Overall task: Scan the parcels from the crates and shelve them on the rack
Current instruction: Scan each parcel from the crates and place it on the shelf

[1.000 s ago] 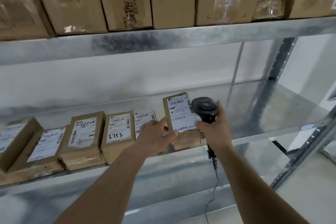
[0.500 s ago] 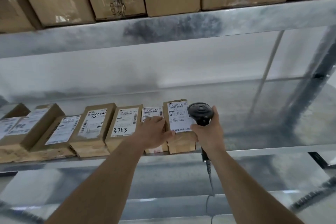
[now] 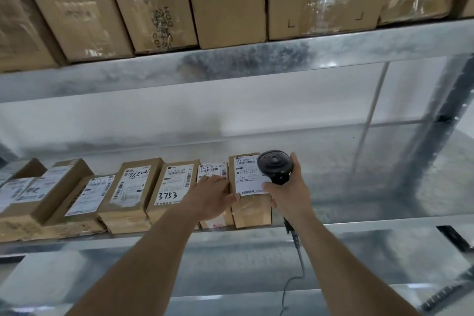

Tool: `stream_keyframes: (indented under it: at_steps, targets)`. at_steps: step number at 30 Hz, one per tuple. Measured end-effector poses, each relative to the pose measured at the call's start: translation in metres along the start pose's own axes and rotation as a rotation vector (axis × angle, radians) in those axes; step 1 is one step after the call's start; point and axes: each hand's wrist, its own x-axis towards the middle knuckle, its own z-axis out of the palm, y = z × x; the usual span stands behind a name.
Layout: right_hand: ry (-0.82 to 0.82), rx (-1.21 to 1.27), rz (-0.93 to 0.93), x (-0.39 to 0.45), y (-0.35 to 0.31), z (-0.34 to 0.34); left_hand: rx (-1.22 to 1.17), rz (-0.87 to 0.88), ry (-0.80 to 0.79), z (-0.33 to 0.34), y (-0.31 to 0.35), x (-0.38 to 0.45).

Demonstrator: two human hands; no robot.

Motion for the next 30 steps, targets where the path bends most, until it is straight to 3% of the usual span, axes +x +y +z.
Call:
stream_keyframes:
  at_steps: [7,14,21,30]
  targets:
    - [0.006,0.034,-0.193,-0.029,-0.027,-0.015,-0.239,-0.036,0.374,-0.011,0.000,-0.028]
    - [-0.204,0.051,-0.337,-0.077,-0.038,0.036,-0.424,-0.196,0.817,0.012,-0.017,-0.094]
    - [-0.467,0.054,-0.402,-0.119,-0.044,0.112,-0.374,-0.476,0.889,0.026,-0.071,-0.172]
    - [-0.656,0.028,-0.524,-0.181,-0.075,0.218,-0.320,-0.726,0.965,0.026,-0.155,-0.267]
